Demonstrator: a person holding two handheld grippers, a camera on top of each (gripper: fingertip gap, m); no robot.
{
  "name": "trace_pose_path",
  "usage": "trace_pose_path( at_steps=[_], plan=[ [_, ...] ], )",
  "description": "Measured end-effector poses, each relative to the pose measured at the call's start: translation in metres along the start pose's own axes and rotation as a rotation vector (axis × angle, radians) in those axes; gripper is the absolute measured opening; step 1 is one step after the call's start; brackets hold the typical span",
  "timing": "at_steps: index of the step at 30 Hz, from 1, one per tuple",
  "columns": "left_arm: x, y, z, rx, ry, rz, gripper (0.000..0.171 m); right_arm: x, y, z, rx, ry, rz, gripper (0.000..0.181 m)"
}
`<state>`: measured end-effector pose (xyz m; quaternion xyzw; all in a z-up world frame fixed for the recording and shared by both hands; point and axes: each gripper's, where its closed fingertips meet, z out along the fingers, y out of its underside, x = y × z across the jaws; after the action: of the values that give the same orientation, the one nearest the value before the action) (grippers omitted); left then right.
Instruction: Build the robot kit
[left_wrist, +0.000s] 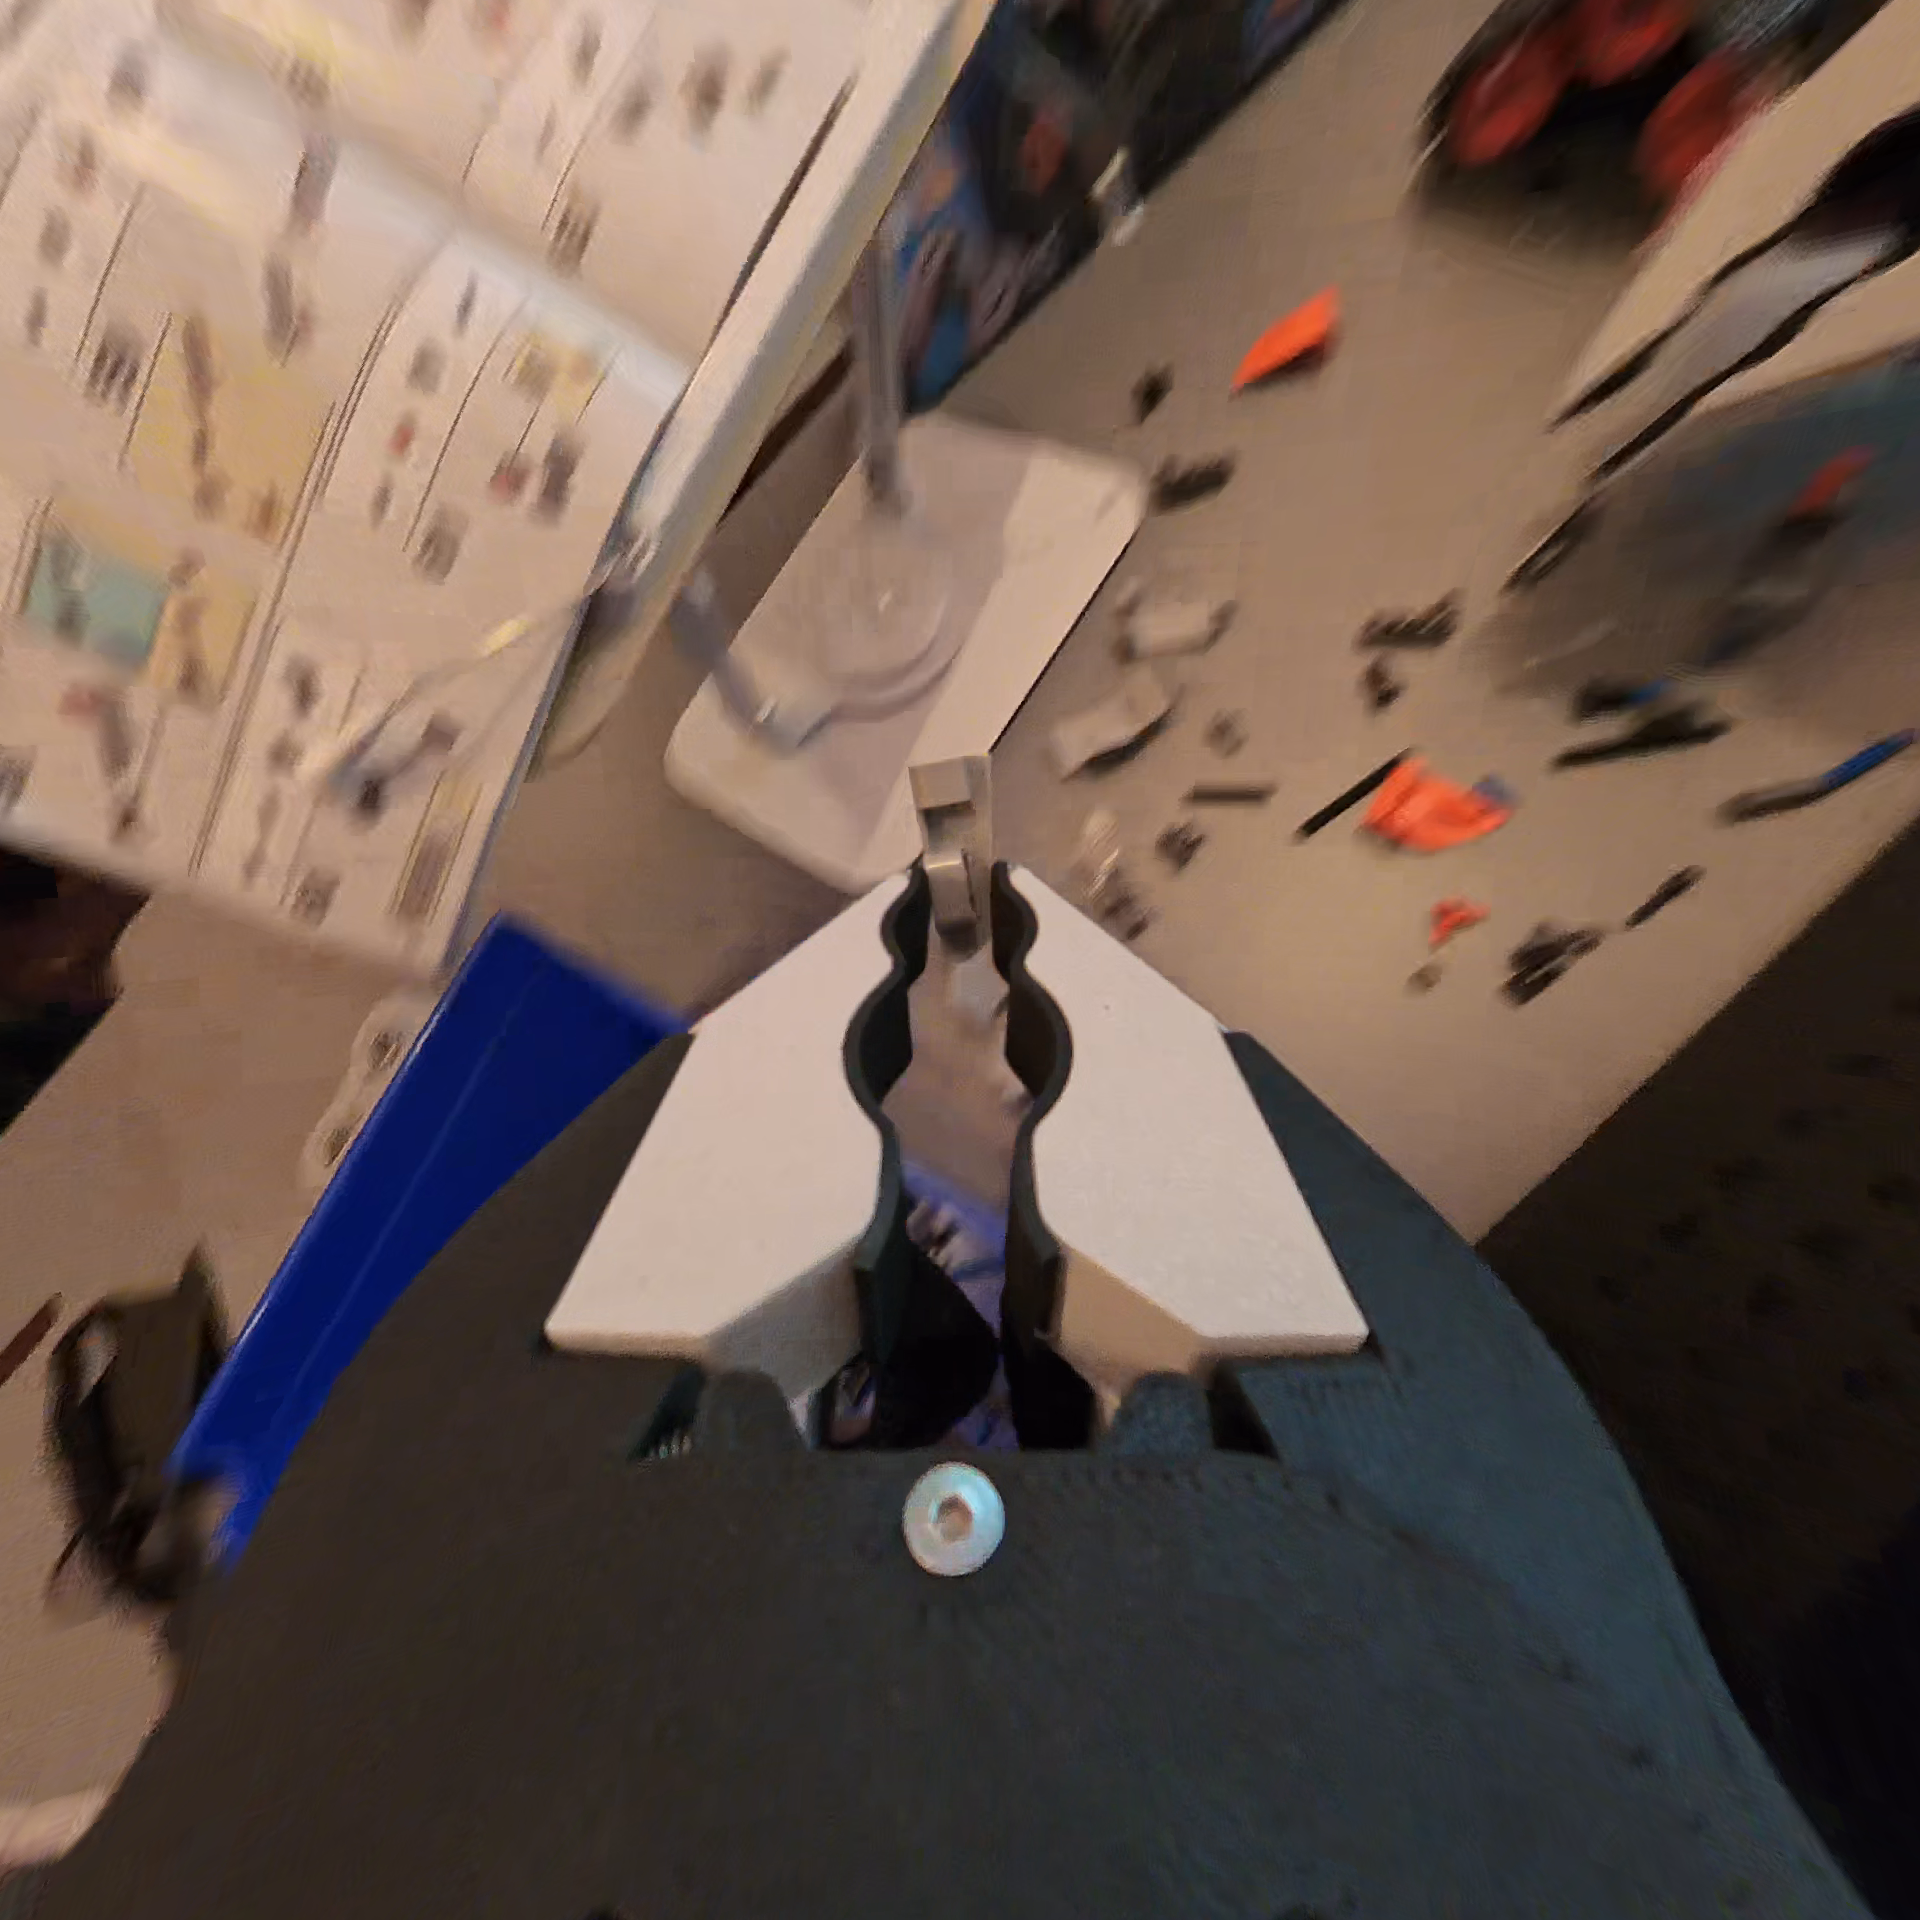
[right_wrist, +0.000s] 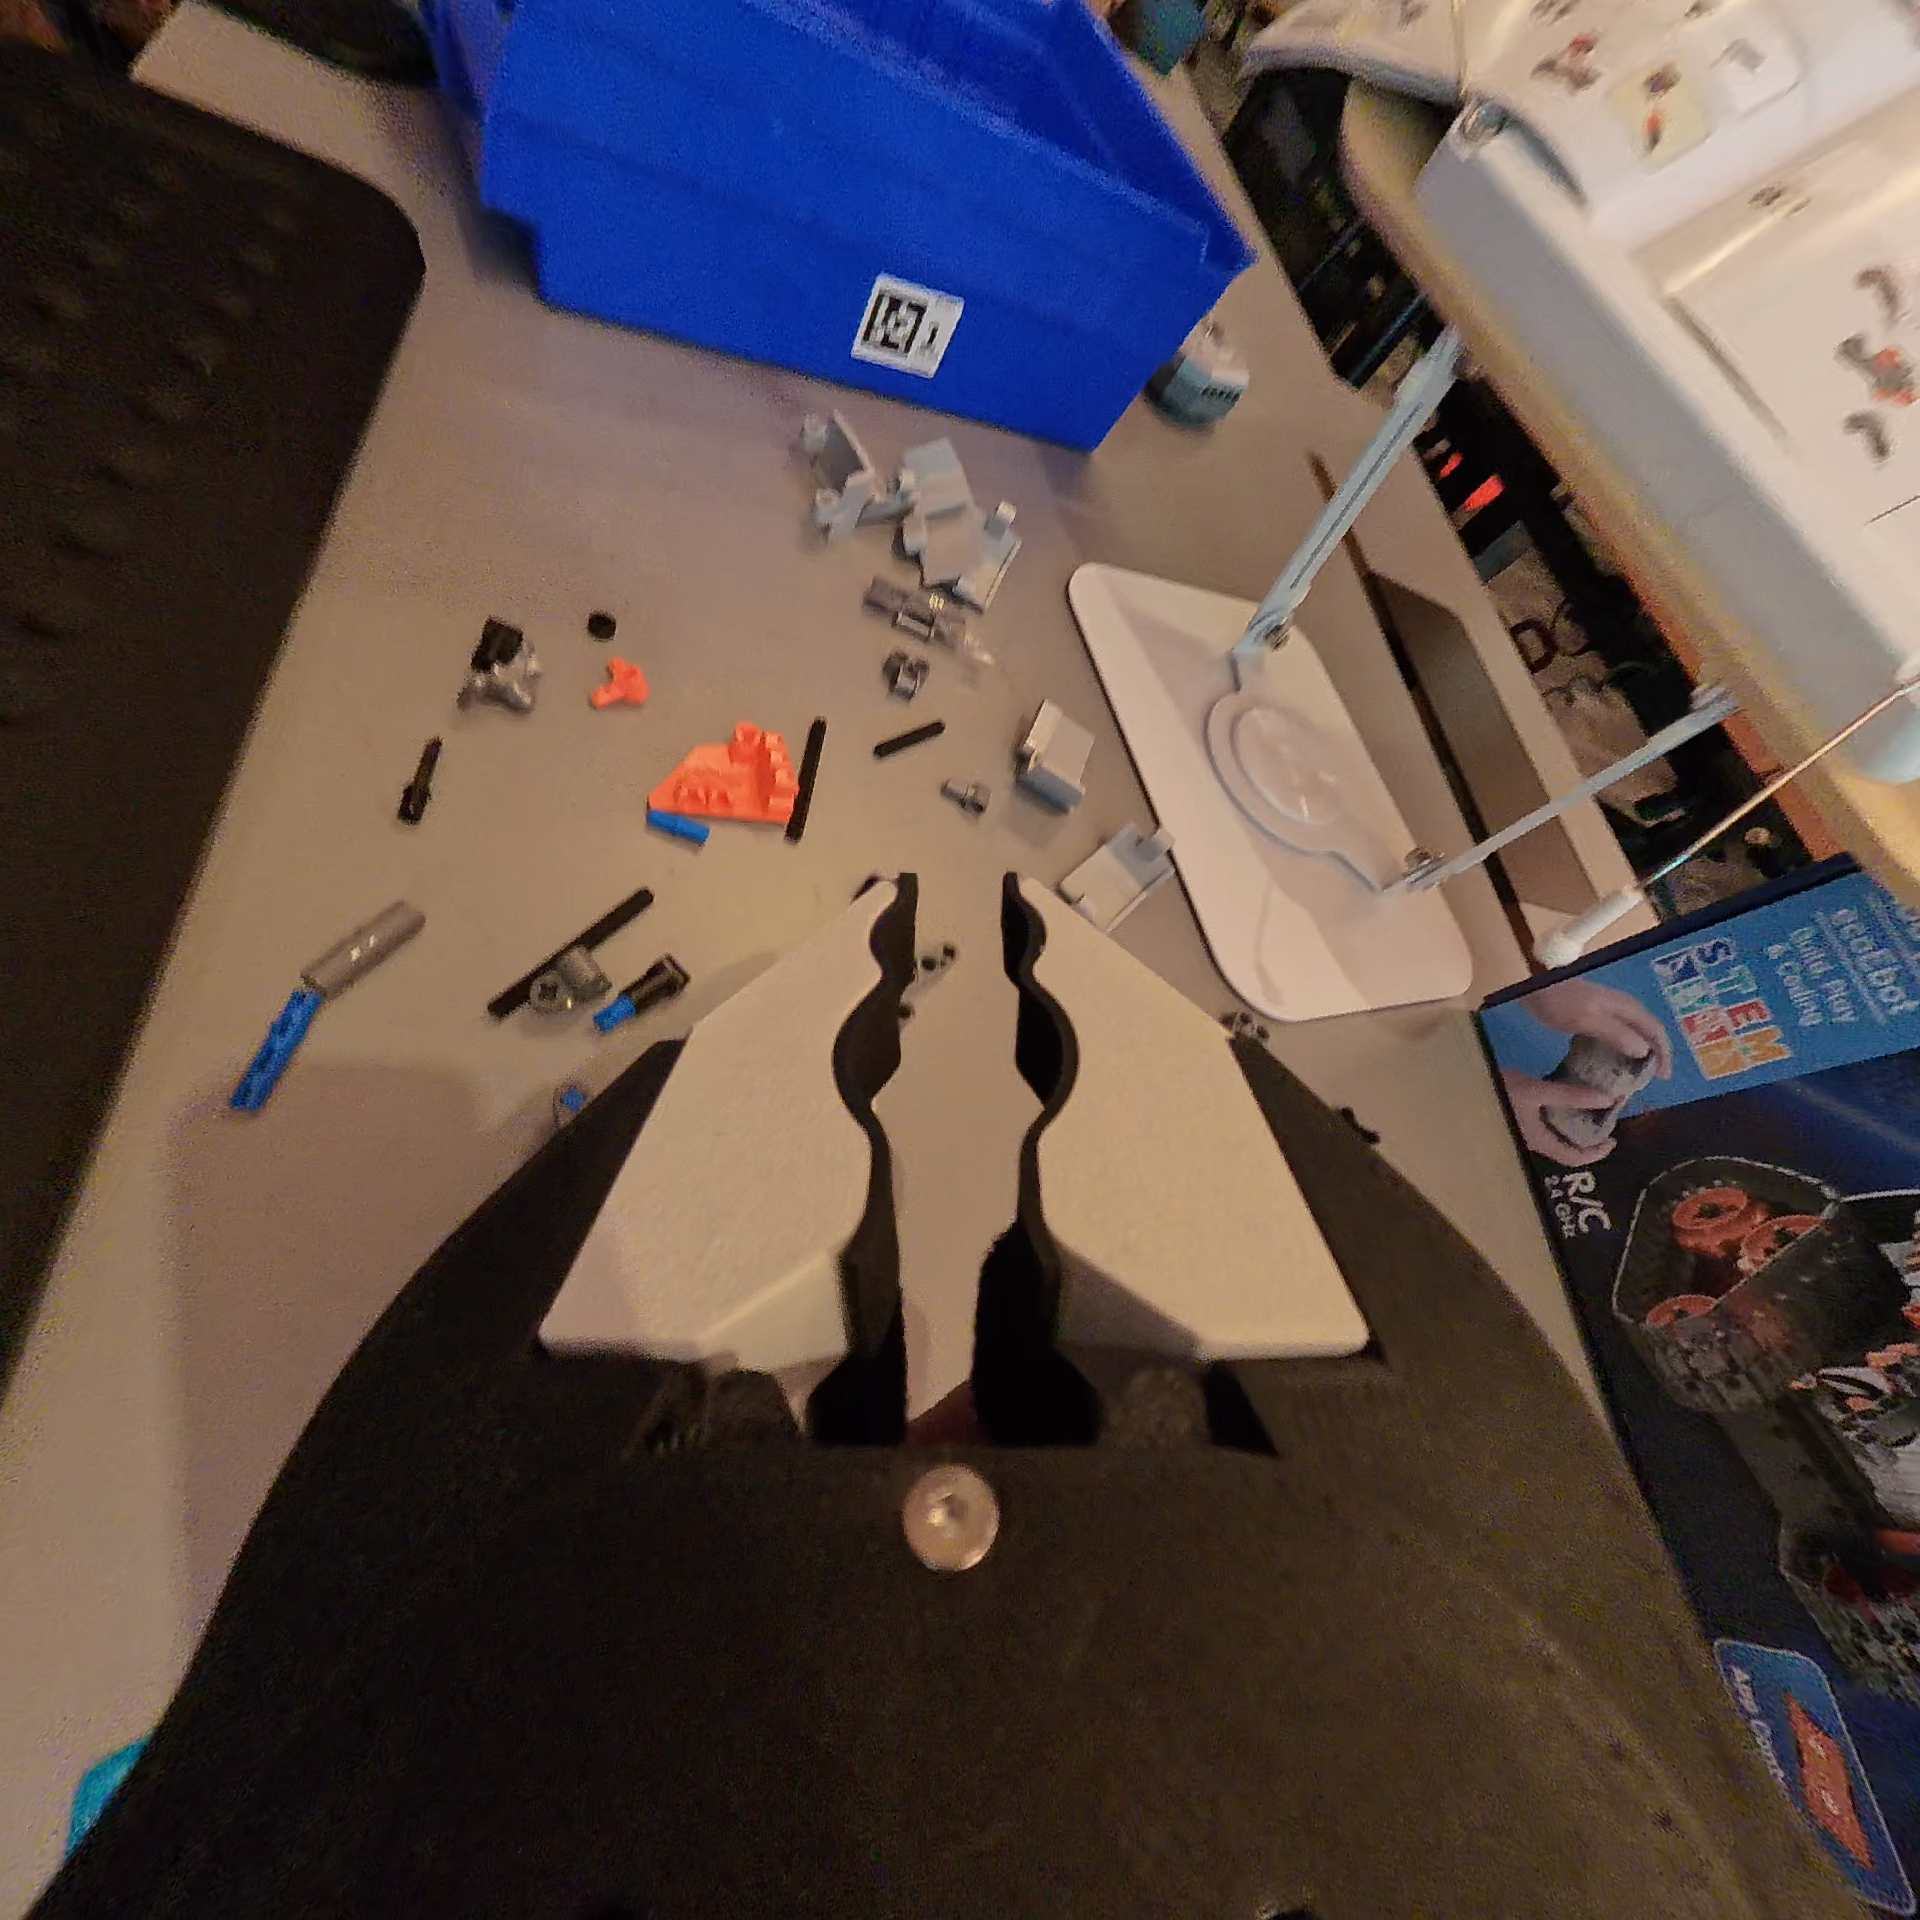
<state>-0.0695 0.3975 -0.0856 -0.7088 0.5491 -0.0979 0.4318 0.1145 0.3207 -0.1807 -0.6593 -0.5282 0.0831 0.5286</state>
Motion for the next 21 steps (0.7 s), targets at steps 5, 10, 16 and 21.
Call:
trace_pose_path(
  at_steps=[5, 10, 16, 21],
  plan=[
    [0.080, -0.066, 0.035, 0.186, 0.177, 0.011, 0.011, 0.007, -0.034, -0.008, 0.120, 0.096, 0.013, 0.027],
    [0.116, -0.109, 0.070, 0.351, 0.261, -0.087, 0.011, 0.016, -0.050, -0.012, 0.195, 0.164, 0.082, 0.037],
    [0.132, -0.137, 0.097, 0.549, 0.383, -0.314, 0.011, 0.028, -0.053, -0.012, 0.238, 0.232, 0.183, 0.038],
    [0.133, -0.141, 0.103, 0.639, 0.379, -0.417, 0.010, 0.041, -0.052, -0.017, 0.246, 0.308, 0.252, 0.032]
  ],
)
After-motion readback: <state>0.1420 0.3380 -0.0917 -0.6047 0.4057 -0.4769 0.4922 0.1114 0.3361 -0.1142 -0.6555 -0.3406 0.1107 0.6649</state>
